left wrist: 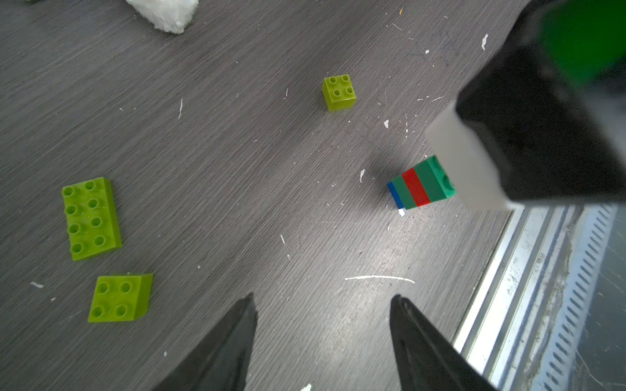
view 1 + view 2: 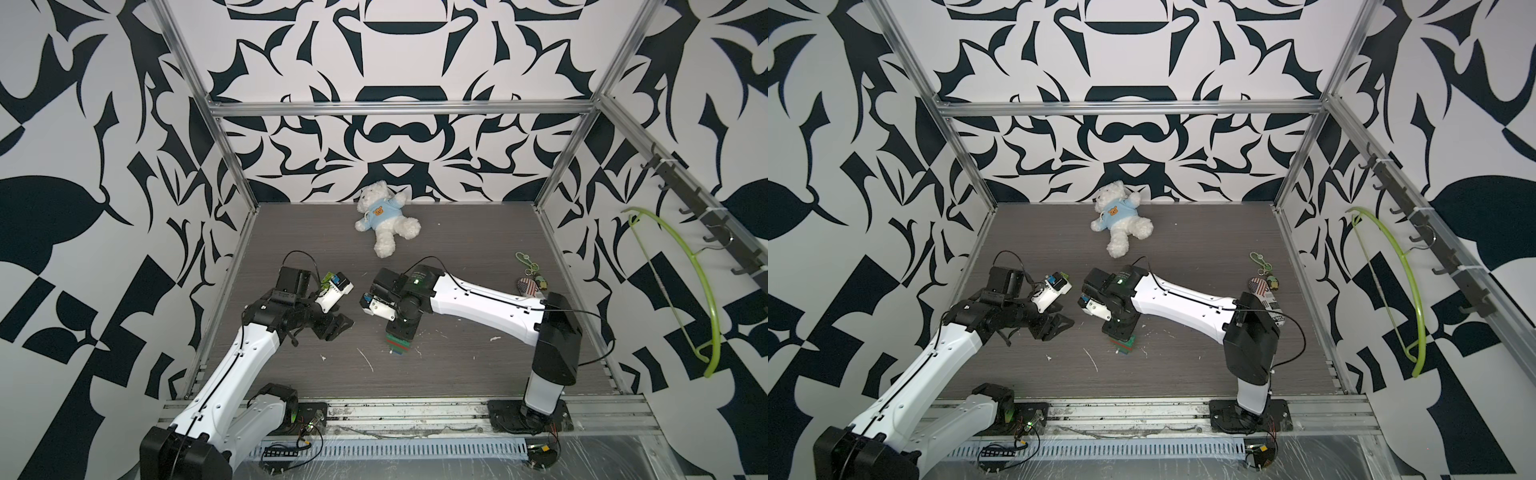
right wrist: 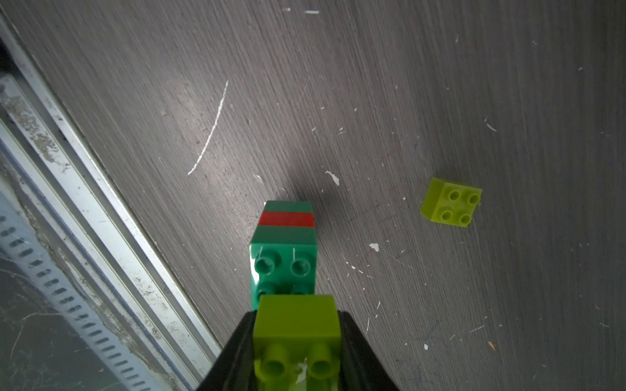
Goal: Assemble a carrot with lego
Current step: Assemble the lego brick with the lego brick.
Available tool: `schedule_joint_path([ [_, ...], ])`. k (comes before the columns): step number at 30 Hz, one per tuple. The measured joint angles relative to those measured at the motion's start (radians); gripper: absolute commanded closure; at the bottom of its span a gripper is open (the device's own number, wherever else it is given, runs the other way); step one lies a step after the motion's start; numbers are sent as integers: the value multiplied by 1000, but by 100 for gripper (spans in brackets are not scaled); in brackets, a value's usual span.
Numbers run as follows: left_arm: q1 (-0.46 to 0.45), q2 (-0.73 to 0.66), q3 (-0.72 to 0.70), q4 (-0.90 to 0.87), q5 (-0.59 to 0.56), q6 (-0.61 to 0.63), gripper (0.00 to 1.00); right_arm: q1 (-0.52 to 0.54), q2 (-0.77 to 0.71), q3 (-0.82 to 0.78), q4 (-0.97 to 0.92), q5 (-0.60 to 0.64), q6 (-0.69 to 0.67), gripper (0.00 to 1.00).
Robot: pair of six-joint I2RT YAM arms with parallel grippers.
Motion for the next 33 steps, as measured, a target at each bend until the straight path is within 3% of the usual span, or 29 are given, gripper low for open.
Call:
schedule_joint_path([
  [33, 0, 2, 0, 4, -1, -8, 31, 24, 19, 0, 8, 13, 100, 63],
])
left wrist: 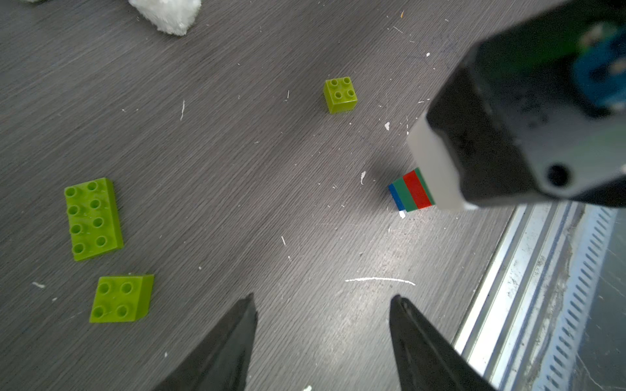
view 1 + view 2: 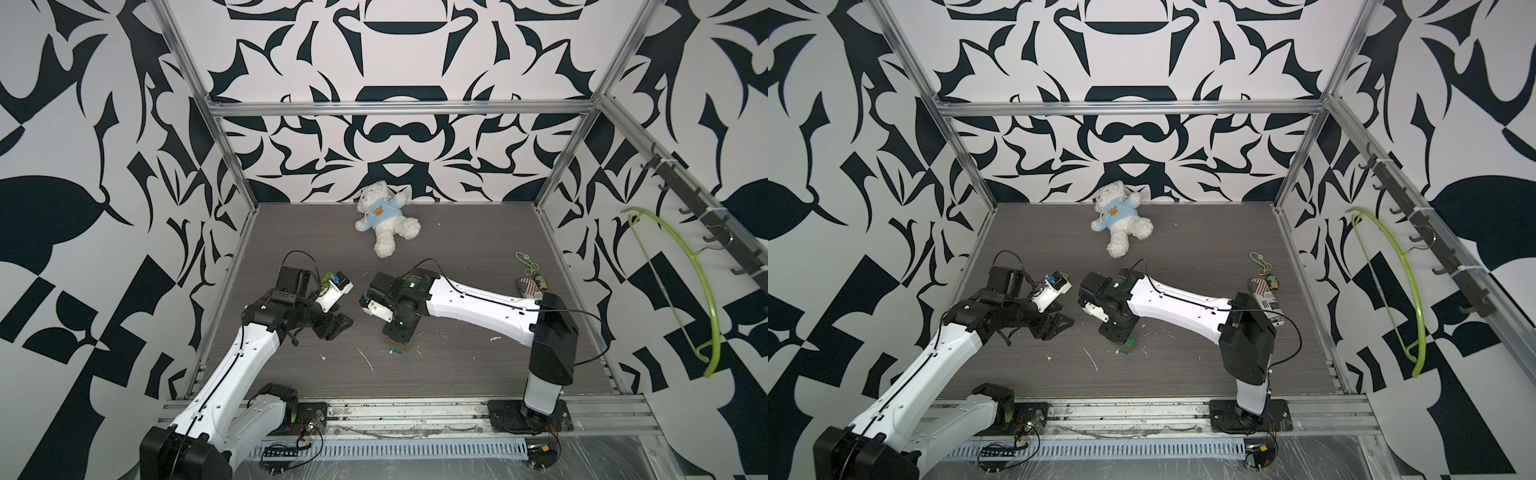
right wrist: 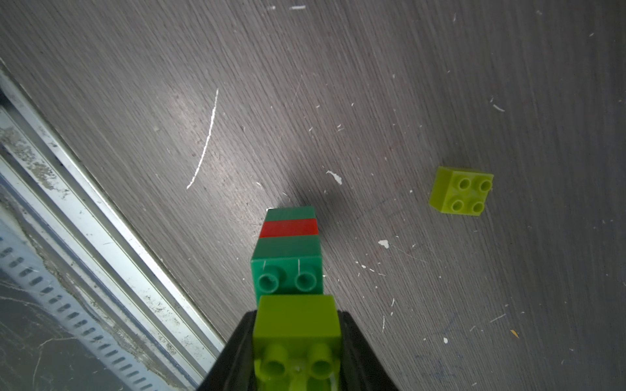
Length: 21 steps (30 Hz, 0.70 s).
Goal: Assemble a carrot with lego
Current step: Assemble the lego brick with the lego brick.
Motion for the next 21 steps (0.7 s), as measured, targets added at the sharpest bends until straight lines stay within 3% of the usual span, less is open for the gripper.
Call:
schedule_joint_path([
  [21, 0, 3, 0, 0, 0, 0, 31, 3, 3, 1, -11, -10, 6, 63],
])
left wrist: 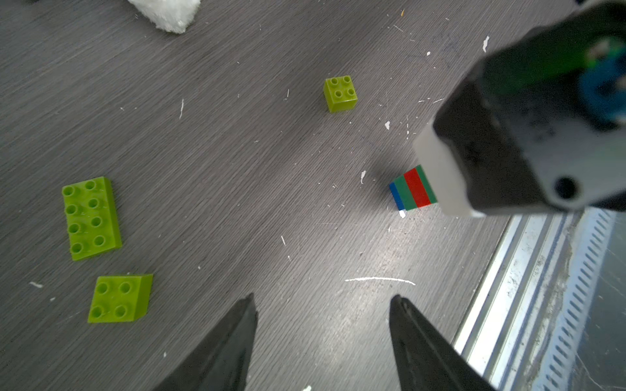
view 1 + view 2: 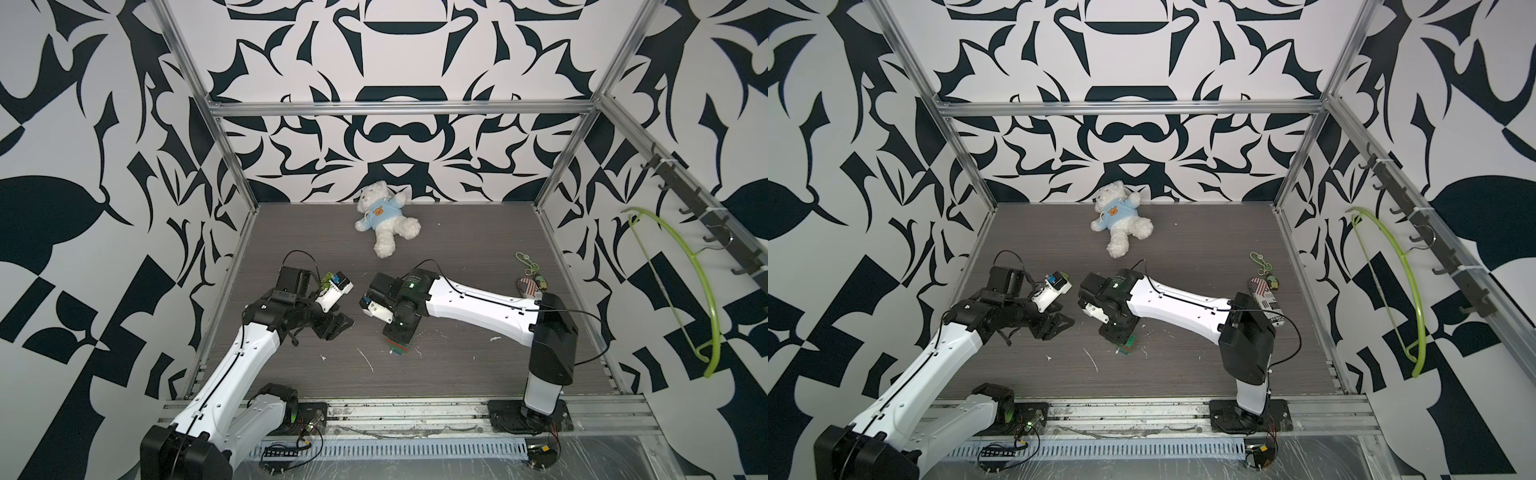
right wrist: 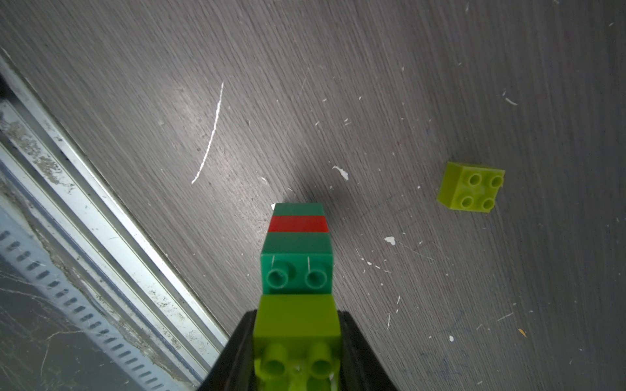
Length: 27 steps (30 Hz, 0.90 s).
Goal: Assemble a carrot with lego
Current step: Assemble the lego brick with the lego brick.
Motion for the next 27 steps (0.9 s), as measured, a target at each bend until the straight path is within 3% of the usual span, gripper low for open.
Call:
schedule_joint_path([
  [14, 0, 0, 0, 0, 0, 0, 31, 8, -6, -34, 31, 27, 61, 65],
  [27, 0, -2, 0, 0, -1, -8, 31, -5, -40, -86, 86, 17, 9, 62],
])
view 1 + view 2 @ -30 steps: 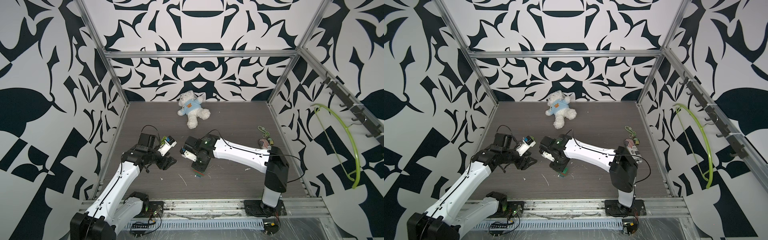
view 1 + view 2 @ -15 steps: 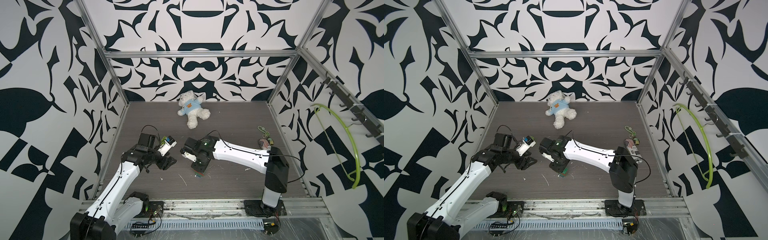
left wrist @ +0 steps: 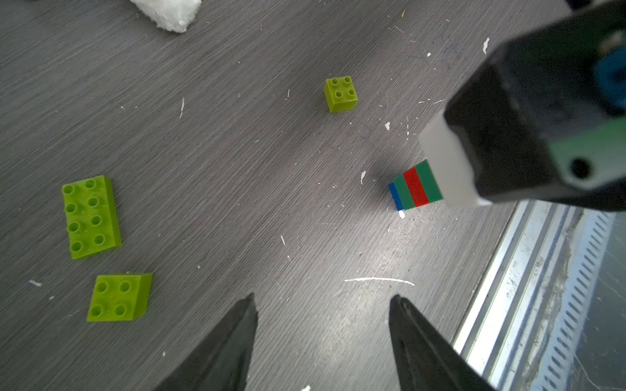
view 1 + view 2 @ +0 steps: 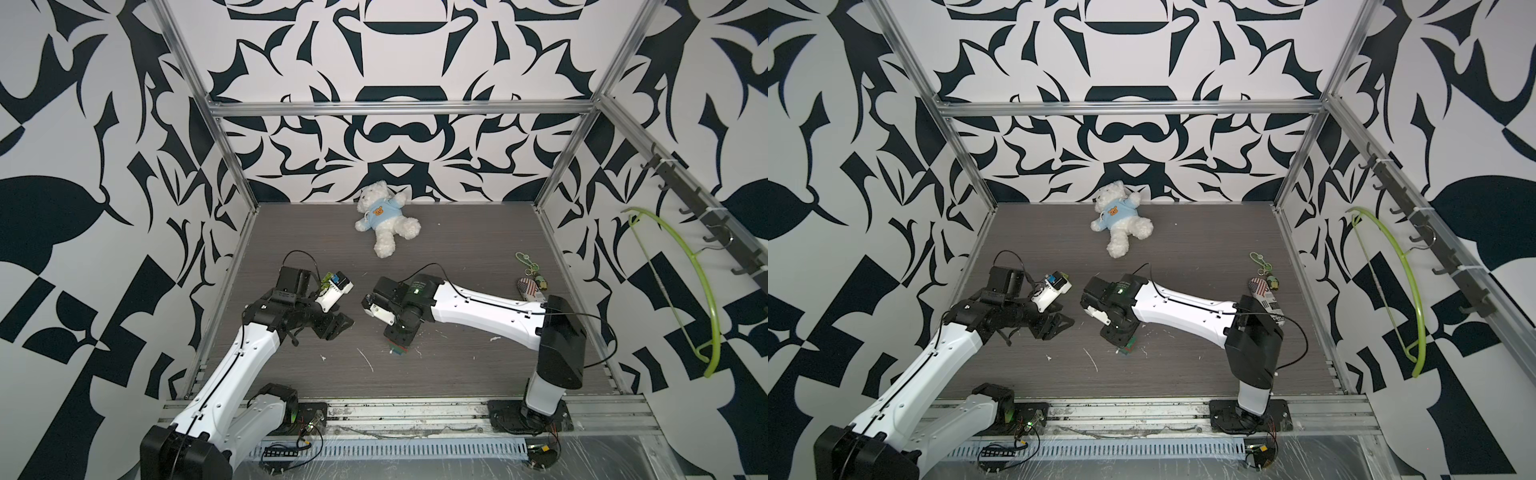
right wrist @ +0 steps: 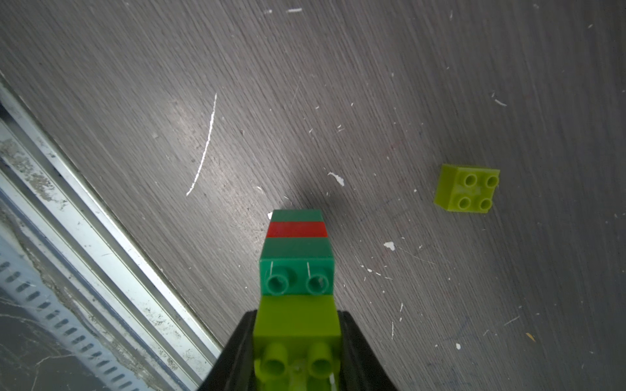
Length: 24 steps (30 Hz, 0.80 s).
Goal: Assemble a carrot with lego
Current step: Assemble the lego brick with the lego brick.
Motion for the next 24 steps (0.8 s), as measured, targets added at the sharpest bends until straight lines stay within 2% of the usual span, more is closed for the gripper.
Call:
schedule_joint_path([
  [7, 0, -2, 0, 0, -5, 0, 31, -28, 61, 50, -28, -22, -119, 53],
  [11, 0, -3, 0, 0, -6, 0, 31, -36, 119, 64, -46, -30, -167, 45],
  [14, 0, -5, 0, 1, -9, -1, 30, -36, 122, 71, -53, -37, -187, 35],
  [17, 0, -5, 0, 4, -14, -6, 30, -36, 93, 84, -50, -49, -192, 26],
  [21, 0, -5, 0, 17, -29, -35, 27, -55, -8, 85, -30, -106, -184, 25],
  [24, 0, -5, 0, 32, -54, -80, 27, -110, -109, 68, 15, -177, -163, 26],
])
